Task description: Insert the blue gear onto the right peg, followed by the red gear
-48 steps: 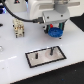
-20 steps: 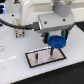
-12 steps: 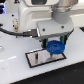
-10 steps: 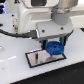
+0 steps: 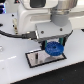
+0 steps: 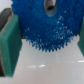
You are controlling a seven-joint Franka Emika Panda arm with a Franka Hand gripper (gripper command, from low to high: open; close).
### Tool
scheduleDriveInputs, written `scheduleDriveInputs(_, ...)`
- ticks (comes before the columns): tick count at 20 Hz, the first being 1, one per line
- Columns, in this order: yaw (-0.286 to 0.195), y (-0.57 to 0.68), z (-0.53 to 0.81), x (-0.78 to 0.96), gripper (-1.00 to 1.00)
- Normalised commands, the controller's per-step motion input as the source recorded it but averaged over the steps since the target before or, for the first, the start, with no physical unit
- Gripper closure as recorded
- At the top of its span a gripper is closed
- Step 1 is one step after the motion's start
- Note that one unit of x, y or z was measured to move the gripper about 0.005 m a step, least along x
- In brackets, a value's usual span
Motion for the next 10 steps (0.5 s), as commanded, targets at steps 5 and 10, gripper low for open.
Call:
scheduleDriveInputs(5,0.000,-0.11,0.27,0.16,1.00)
scheduleDriveInputs(10,0.000,-0.16,0.02,0.27,1.00)
